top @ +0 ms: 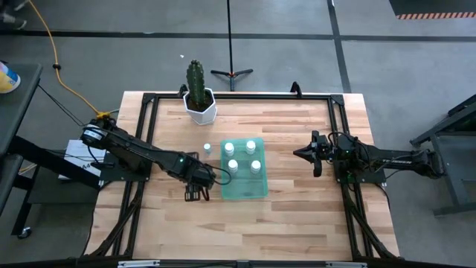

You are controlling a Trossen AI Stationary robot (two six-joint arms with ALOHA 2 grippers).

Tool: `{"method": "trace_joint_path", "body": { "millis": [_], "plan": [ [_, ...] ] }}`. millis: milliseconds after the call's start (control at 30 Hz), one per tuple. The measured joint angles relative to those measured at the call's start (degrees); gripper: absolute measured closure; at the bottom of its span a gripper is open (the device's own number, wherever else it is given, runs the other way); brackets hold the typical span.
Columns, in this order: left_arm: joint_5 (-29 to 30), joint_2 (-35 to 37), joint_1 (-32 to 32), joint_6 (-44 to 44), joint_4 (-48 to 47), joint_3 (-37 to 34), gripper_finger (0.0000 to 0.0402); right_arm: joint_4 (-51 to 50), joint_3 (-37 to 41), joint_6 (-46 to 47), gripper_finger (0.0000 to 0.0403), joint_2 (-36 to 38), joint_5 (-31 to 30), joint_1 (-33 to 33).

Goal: Pick and place pill bottles into a basket
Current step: Put the yellow pill bottle into the green bin

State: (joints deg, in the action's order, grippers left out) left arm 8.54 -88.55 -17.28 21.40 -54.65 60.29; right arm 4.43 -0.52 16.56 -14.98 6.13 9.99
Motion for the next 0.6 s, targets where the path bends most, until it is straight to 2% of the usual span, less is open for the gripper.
{"method": "trace_joint_path", "body": {
  "millis": [600],
  "plan": [
    [2.5, 0.0, 0.0, -1.7, -0.7, 0.0, 0.014, 0.0, 0.0, 0.0, 0.0401, 0.0, 0.0, 0.0]
  ]
}}
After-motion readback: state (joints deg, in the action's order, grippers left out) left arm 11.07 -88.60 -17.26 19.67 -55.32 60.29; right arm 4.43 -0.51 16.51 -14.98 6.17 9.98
